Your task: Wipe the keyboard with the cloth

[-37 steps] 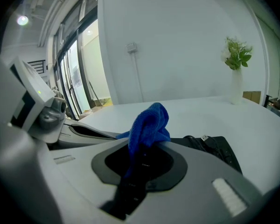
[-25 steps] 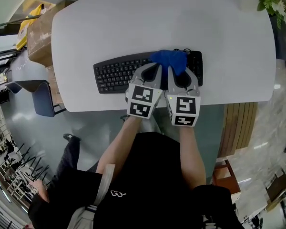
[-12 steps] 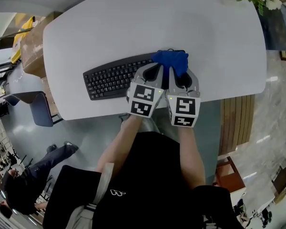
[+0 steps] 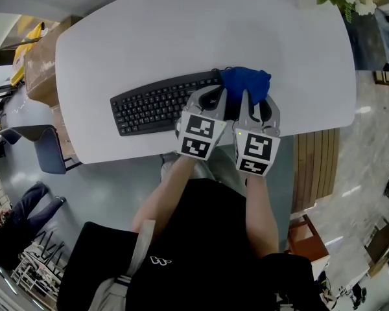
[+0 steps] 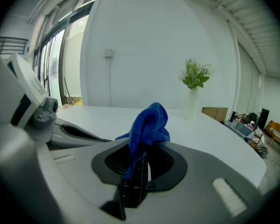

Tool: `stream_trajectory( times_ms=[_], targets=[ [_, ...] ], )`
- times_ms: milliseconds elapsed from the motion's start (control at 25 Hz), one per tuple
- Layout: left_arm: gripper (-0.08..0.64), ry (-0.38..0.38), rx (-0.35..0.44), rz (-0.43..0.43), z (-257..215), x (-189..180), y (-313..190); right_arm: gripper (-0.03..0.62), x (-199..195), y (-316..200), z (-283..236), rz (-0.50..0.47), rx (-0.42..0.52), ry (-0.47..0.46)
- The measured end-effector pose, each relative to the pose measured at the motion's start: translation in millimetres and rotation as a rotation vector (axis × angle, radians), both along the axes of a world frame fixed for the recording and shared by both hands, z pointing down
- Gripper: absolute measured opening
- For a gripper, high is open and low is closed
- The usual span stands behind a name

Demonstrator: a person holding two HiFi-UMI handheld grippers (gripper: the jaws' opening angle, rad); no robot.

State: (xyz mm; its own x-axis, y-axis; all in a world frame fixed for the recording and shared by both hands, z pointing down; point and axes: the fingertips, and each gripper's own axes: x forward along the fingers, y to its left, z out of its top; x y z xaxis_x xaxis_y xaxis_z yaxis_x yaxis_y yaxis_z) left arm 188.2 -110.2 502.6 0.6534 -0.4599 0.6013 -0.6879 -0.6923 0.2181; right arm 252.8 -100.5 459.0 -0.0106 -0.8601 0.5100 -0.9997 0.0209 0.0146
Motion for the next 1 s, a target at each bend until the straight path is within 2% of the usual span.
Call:
stream_trajectory(
  times_ms=[120, 240, 360, 480, 640, 760, 1000],
  targets=[
    [-0.003, 0.014, 0.012, -0.038, -5, -14, -1, 0.074, -7, -2, -17, -0.023, 0.039, 0.013],
    [-0.003, 0.024, 0.036, -0.089, -13, -36, -3, 0.074, -30, -9, -41, -0.083, 0.104, -0.001],
    [-0.003, 0.026, 0.071, -0.164, -22, -69, -7, 0.074, -69, -16, -58, -0.169, 0.147, -0.031],
    [-0.003, 0.015, 0.103, -0.267, -34, -121, -8, 0.074, -123, -21, -66, -0.273, 0.161, -0.072],
    [-0.003, -0.021, 0.110, -0.440, -36, -216, 3, 0.074, -219, -15, -63, -0.452, 0.147, -0.126],
    [-0.003, -0.061, 0.094, -0.538, -28, -280, 24, 0.074, -282, 2, -48, -0.554, 0.116, -0.168],
    [-0.003, -0.110, 0.040, -0.626, -12, -351, 57, 0.074, -360, 29, -22, -0.655, 0.035, -0.225]
  ],
)
